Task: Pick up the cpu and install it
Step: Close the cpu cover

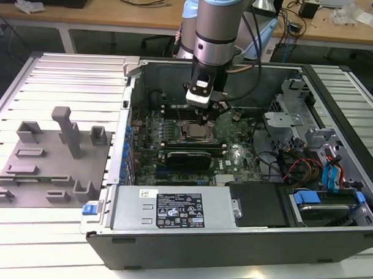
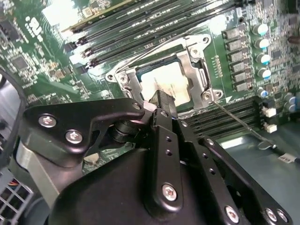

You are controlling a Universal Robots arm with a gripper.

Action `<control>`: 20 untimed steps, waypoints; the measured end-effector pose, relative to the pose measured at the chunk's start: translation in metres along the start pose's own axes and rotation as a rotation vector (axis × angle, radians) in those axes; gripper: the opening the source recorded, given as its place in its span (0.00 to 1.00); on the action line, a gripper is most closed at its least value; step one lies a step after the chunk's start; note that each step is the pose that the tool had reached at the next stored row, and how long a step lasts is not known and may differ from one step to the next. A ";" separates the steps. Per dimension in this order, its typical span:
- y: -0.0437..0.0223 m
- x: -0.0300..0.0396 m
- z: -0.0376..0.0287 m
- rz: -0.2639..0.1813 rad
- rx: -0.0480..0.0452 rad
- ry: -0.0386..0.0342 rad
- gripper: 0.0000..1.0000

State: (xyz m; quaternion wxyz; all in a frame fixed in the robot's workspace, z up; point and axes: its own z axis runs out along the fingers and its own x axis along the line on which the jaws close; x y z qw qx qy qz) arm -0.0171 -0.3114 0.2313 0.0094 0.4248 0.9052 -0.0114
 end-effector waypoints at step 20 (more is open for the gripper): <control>0.0001 0.0002 0.0001 -0.556 -0.0149 -0.0070 0.11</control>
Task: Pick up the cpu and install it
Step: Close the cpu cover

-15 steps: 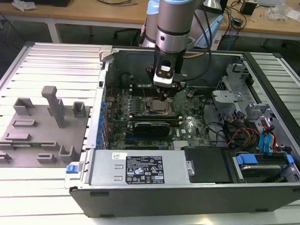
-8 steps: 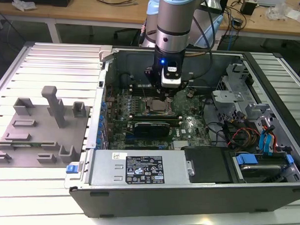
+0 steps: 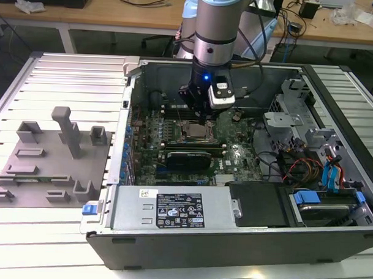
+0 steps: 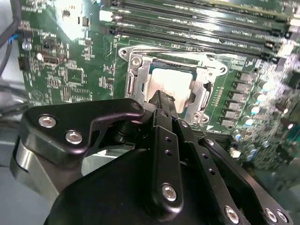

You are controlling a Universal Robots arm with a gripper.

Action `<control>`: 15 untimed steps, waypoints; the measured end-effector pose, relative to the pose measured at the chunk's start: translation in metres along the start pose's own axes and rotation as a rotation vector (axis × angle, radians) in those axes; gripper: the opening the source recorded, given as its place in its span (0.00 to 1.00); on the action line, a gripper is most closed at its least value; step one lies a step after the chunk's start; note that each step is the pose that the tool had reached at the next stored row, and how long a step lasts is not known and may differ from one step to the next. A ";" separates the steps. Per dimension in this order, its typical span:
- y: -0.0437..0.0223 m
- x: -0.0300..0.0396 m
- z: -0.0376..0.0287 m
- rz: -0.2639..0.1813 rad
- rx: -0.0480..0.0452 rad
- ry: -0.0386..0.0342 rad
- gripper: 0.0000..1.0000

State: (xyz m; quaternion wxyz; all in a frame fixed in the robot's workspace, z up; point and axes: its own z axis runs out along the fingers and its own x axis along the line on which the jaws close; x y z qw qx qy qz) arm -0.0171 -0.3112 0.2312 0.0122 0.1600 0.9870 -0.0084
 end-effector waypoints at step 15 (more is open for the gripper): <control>-0.0003 0.0007 0.0006 -0.421 -0.0114 -0.0054 0.11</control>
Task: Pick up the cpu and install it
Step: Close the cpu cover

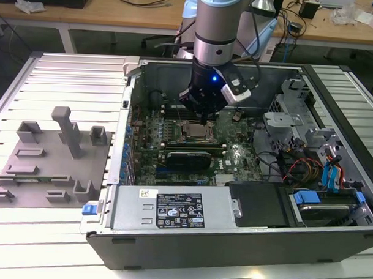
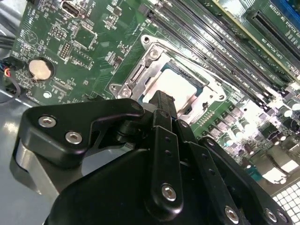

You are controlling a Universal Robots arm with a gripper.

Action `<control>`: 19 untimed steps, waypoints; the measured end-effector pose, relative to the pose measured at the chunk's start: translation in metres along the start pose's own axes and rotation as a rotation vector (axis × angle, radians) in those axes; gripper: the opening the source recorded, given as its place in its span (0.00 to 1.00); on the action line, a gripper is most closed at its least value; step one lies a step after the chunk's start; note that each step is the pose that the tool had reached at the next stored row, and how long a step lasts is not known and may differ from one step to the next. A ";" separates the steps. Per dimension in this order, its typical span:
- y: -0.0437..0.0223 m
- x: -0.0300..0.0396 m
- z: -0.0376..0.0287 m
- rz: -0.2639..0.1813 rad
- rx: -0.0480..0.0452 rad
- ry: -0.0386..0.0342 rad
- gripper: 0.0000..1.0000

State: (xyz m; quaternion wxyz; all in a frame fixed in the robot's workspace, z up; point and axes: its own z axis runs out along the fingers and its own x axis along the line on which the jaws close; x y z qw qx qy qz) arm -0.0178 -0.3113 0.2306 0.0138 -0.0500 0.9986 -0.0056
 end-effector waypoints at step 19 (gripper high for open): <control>0.0008 0.0414 0.0228 0.064 0.0017 0.0009 0.11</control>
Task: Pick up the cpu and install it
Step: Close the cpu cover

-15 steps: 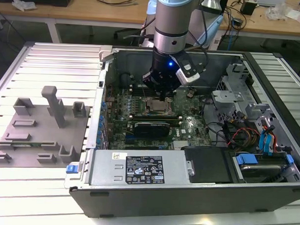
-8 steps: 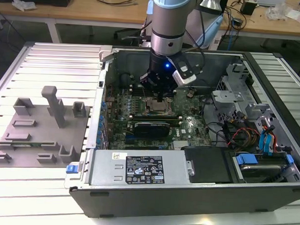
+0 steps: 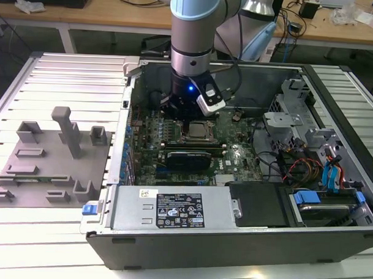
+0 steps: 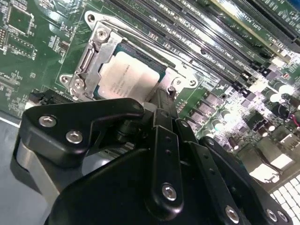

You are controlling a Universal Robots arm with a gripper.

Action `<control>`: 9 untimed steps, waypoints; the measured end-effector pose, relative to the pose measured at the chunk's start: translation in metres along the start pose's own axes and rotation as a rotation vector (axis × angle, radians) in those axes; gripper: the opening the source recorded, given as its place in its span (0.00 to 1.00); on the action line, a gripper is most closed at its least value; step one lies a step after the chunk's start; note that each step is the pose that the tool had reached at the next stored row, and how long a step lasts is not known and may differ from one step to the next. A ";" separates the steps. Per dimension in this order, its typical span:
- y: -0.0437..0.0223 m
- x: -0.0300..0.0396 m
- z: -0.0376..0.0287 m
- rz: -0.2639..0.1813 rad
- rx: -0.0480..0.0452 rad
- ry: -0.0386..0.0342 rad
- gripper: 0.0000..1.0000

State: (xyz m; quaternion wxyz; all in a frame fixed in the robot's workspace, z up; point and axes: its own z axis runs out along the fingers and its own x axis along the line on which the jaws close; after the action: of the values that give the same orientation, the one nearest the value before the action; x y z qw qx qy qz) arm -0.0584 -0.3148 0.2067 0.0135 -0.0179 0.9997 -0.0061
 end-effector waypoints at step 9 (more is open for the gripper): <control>0.0000 0.0001 0.0024 0.001 0.0004 0.0002 0.11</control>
State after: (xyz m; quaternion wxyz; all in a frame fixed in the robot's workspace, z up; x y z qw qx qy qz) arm -0.0585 -0.3149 0.2043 0.0134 -0.0176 0.9997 -0.0062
